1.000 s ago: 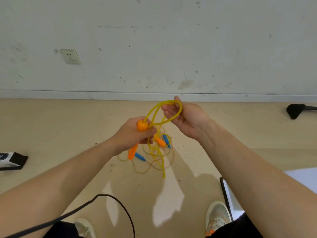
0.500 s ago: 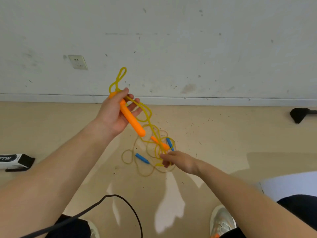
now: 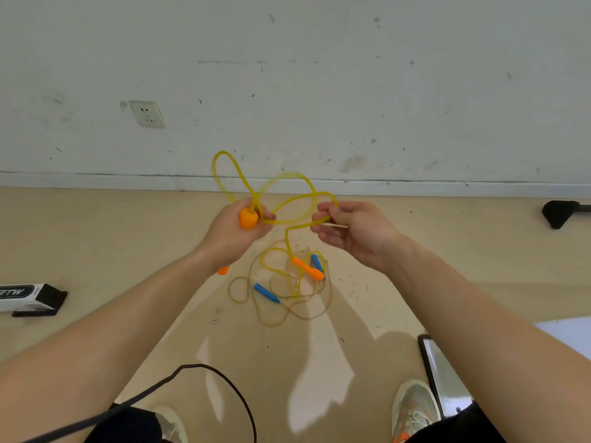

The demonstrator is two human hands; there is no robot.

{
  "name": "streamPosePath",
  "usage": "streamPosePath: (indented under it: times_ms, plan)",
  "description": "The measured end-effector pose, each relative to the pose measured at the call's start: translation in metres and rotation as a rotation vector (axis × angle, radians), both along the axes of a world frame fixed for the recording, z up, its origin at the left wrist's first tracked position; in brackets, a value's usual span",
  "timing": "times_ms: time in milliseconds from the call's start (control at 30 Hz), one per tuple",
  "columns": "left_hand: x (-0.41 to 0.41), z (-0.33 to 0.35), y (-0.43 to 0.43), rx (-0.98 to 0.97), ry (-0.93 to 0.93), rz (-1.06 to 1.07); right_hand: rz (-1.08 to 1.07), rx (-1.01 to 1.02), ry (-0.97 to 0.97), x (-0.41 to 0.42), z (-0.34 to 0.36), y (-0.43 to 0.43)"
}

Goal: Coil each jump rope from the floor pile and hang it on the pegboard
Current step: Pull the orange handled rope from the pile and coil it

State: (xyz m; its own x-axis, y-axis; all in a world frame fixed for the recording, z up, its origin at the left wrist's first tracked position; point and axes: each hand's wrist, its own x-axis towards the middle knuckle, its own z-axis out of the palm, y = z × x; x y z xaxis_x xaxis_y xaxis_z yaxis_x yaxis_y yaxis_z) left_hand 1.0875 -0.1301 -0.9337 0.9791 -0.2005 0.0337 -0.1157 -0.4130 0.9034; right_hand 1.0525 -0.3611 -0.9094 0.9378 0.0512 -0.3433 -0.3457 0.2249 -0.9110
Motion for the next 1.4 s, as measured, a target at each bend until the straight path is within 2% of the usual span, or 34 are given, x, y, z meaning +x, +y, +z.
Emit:
streamPosePath:
  times_ms: [67, 167, 367, 433, 467, 567, 633, 767, 867, 967, 1067, 1133, 1267, 1400]
  plan:
    - [-0.009, -0.007, -0.010, -0.034, 0.067, -0.127, -0.033, 0.143, -0.015, 0.001, 0.017, -0.001]
    - [-0.020, -0.011, -0.023, -0.118, 0.174, -0.193, -0.070, 0.293, -0.030, 0.000, 0.032, -0.002]
    - [-0.033, -0.013, -0.041, -0.057, 0.225, -0.085, -0.127, 0.485, -0.081, -0.003, 0.046, -0.004]
    - [-0.035, -0.006, -0.046, -0.166, 0.304, -0.047, -0.172, 0.477, -0.114, -0.004, 0.050, -0.005]
    - [-0.035, -0.001, -0.049, -0.248, 0.347, -0.022, -0.196, 0.410, -0.122, -0.004, 0.050, -0.006]
    - [-0.029, 0.021, -0.054, -0.470, 0.423, 0.090, -0.248, 0.042, -0.027, -0.006, 0.039, -0.012]
    - [-0.026, 0.034, -0.054, -0.608, 0.452, 0.124, -0.187, -0.128, 0.051, -0.011, 0.024, -0.009]
    - [-0.024, 0.052, -0.051, -0.822, 0.493, 0.137, 0.212, -0.487, 0.050, -0.025, -0.030, 0.011]
    - [-0.019, 0.061, -0.047, -0.917, 0.512, 0.153, 0.554, -0.597, 0.097, -0.036, -0.058, 0.026]
    - [-0.013, 0.067, -0.037, -0.963, 0.496, 0.179, 0.687, -0.792, 0.085, -0.044, -0.082, 0.028]
    - [-0.004, 0.066, -0.023, -0.916, 0.394, 0.235, 0.621, -0.873, 0.083, -0.043, -0.098, 0.020]
    - [0.001, 0.058, -0.011, -0.836, 0.283, 0.282, 0.499, -0.795, 0.091, -0.036, -0.095, 0.013]
    - [0.006, 0.035, 0.003, -0.488, 0.154, 0.302, 0.219, -0.457, 0.045, -0.022, -0.059, 0.007]
    - [-0.002, 0.008, 0.002, -0.231, 0.172, 0.127, 0.076, -0.065, 0.014, -0.011, -0.017, 0.007]
